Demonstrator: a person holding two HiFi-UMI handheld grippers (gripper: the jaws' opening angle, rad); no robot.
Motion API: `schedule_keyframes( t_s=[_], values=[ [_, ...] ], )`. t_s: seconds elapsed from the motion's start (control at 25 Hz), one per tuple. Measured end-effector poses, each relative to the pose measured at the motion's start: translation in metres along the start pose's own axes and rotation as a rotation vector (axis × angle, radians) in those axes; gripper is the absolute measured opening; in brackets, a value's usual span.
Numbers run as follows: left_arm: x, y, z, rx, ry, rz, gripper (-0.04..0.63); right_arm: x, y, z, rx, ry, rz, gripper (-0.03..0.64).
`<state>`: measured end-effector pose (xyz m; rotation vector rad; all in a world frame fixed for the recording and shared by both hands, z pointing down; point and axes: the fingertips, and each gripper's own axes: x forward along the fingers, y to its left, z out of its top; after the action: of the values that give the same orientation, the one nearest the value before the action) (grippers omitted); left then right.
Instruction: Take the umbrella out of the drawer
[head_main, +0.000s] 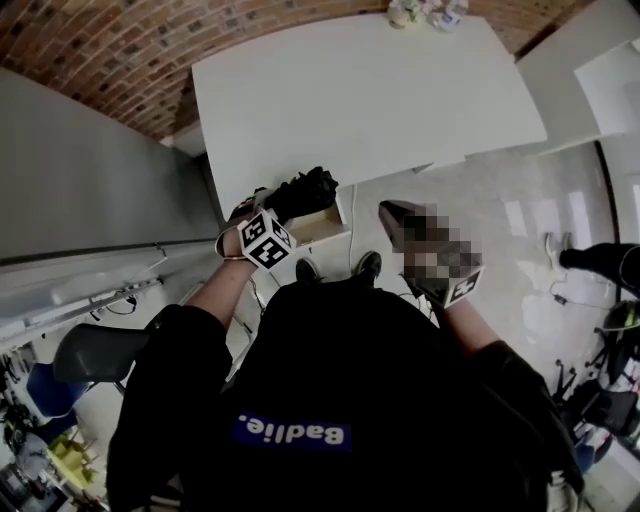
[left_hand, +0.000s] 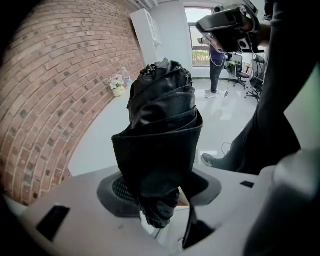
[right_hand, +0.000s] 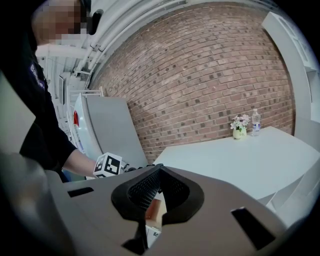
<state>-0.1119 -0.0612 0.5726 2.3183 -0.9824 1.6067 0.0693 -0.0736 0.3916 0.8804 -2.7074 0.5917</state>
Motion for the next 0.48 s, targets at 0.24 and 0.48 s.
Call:
schedule_keyframes(
  t_s=[0.24, 0.48],
  values=[
    [0.013, 0.051, -0.001, 0.052, 0.083, 0.059, 0.225, -0.004, -0.011, 0.008, 0.008, 0.028, -0.046, 0.029],
    [0.052, 0.077, -0.009, 0.125, 0.185, 0.058, 0.225, -0.003, -0.016, 0.006, 0.018, 0.035, -0.078, 0.028]
  ],
)
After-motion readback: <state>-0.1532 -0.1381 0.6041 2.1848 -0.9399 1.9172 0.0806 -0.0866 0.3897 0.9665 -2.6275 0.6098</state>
